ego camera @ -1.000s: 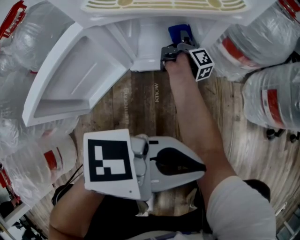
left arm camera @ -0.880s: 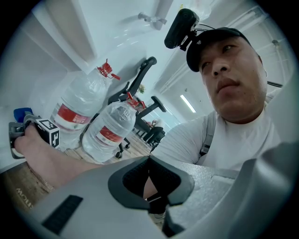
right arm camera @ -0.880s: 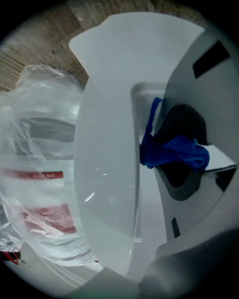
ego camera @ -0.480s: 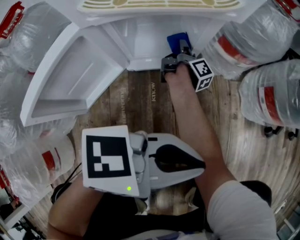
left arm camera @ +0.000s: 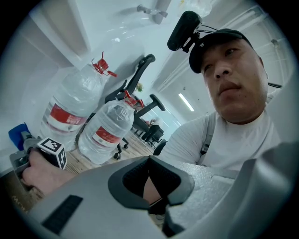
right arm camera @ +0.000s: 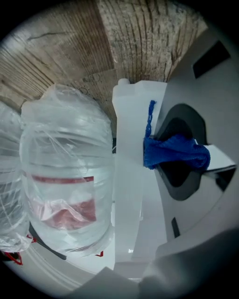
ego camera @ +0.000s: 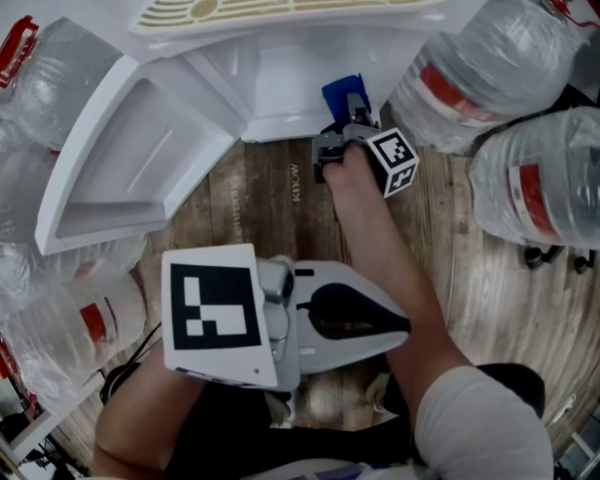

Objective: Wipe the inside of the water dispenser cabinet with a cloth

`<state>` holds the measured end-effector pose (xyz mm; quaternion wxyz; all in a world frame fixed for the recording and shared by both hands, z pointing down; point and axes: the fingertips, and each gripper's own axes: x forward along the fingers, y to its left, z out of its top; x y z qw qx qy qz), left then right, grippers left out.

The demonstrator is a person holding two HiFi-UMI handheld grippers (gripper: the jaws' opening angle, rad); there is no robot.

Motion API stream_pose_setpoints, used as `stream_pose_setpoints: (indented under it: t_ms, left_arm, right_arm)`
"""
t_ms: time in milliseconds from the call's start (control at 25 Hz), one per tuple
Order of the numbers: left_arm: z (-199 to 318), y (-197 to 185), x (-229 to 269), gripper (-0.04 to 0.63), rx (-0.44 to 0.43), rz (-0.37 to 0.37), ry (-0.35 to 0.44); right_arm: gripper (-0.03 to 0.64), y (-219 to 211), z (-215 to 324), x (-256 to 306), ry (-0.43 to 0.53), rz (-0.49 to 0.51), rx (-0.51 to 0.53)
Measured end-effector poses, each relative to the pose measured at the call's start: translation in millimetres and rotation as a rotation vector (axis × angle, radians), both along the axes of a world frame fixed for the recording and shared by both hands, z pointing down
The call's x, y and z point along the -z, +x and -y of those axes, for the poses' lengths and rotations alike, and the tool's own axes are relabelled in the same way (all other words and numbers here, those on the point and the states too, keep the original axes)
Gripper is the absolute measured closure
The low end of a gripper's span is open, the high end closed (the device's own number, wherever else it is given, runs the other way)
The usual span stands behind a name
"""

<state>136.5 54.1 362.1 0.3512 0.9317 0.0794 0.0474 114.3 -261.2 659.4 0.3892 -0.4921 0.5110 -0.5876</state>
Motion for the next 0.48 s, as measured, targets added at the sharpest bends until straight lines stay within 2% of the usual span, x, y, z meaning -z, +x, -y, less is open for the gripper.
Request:
stream_pose_setpoints:
  t_ms: [480]
  left_arm:
    - [-4.9,15.0,-1.2,0.592,-0.034,-0.003,0.010]
  right_arm:
    - [0.537,8.6,-19.0,-2.3,0.024,-0.093,0.081]
